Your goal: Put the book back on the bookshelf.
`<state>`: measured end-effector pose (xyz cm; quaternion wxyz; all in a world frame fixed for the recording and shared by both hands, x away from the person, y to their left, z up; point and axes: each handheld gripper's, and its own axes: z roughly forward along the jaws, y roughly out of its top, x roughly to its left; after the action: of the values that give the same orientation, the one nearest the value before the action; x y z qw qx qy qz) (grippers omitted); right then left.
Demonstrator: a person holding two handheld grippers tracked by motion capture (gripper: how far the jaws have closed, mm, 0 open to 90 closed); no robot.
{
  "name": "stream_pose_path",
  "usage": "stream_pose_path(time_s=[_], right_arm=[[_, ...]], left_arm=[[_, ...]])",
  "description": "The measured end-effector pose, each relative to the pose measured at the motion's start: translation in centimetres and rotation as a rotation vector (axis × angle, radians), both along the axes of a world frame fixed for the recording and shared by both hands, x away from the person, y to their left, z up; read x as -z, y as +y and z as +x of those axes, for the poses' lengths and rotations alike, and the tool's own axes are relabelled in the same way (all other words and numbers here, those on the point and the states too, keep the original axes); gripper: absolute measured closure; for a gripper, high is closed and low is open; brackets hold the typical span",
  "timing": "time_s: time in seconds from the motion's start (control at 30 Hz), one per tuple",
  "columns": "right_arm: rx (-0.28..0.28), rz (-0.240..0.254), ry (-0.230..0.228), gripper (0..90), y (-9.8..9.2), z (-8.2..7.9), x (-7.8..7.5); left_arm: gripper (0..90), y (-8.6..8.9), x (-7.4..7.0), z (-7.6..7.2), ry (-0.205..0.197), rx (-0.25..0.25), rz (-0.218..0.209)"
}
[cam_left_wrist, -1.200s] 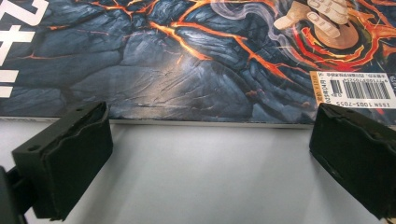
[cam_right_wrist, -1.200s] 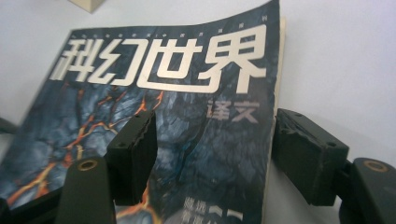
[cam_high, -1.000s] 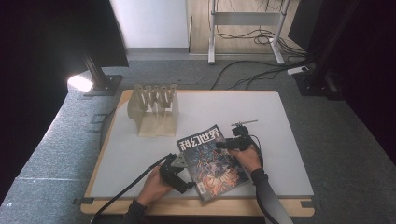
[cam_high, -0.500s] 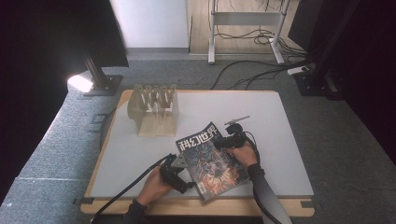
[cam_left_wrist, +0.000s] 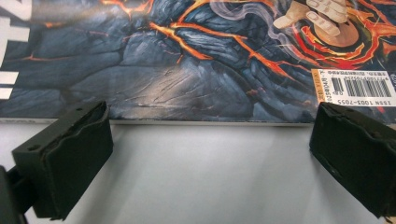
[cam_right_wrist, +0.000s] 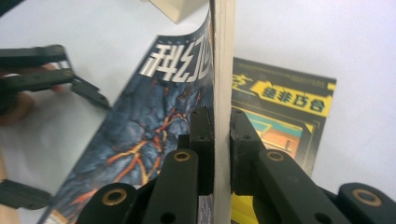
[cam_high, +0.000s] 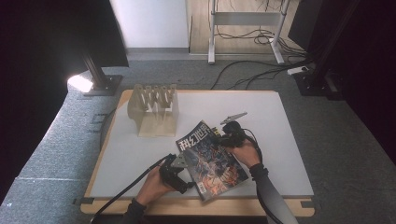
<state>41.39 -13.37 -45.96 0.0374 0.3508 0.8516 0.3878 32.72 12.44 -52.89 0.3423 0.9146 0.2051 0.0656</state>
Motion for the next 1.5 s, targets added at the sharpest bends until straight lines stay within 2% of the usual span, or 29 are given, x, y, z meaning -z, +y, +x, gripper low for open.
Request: stream_pose_path(time_s=[0.07,0.1,0.2,0.37,0.4,0.6,0.67,0.77,0.87,0.97,1.07,1.17,1.27,1.33,1.43,1.5], right_arm=[[-0.012,0.008,-0.029,81.6,0.2,-0.6,-0.8],[-0.012,0.008,-0.029,81.6,0.2,-0.6,-0.8],[-0.016,0.018,-0.050,81.7,0.2,-1.0,-1.6],[-0.026,0.037,-0.077,81.7,0.3,-1.7,-2.8],[-0.034,0.042,-0.094,81.7,0.4,-2.0,-3.4],[-0.047,0.051,-0.123,81.7,0.6,-2.6,-4.6],[-0.052,0.059,-0.136,81.7,0.6,-2.8,-5.1],[-0.056,0.065,-0.139,81.7,0.6,-2.9,-5.2],[-0.058,0.070,-0.146,81.7,0.5,-3.0,-5.5],[-0.055,0.082,-0.155,81.6,0.1,-3.0,-5.9],[-0.054,0.091,-0.160,81.6,-0.1,-3.0,-6.1],[-0.049,0.098,-0.171,81.4,-0.2,-3.0,-6.4],[-0.043,0.108,-0.181,81.3,-0.3,-3.0,-6.6],[-0.037,0.104,-0.186,81.3,-0.3,-3.0,-6.7],[-0.032,0.099,-0.190,81.1,-0.4,-3.0,-6.8],[-0.031,0.104,-0.191,81.2,-0.5,-2.9,-6.6]], left_arm=[[0.0,0.2,-0.2,0.2,0.023,-0.019,-0.002],[0.0,0.4,-0.3,0.3,0.034,-0.032,0.000],[0.0,1.2,-0.6,0.8,0.039,-0.073,0.010],[0.0,1.9,-0.8,1.9,0.090,-0.094,-0.061],[0.0,2.1,-0.8,2.4,0.107,-0.114,-0.083],[0.0,2.3,-0.9,3.7,0.120,-0.125,-0.119],[0.0,2.2,-1.3,4.3,0.123,-0.121,-0.162],[0.6,2.1,-1.8,4.6,0.129,-0.118,-0.184],[1.6,2.1,-2.3,4.9,0.119,-0.123,-0.177],[3.7,2.3,-3.2,4.9,0.111,-0.127,-0.206],[4.4,2.4,-4.4,4.8,0.079,-0.129,-0.209],[5.8,2.3,-5.7,4.6,0.028,-0.133,-0.201],[7.7,2.3,-7.0,4.7,0.004,-0.137,-0.242],[8.8,2.1,-7.5,4.8,0.005,-0.140,-0.260],[8.8,1.4,-7.5,5.2,0.001,-0.148,-0.222],[11.0,1.3,-7.2,5.6,0.032,-0.142,-0.244]])
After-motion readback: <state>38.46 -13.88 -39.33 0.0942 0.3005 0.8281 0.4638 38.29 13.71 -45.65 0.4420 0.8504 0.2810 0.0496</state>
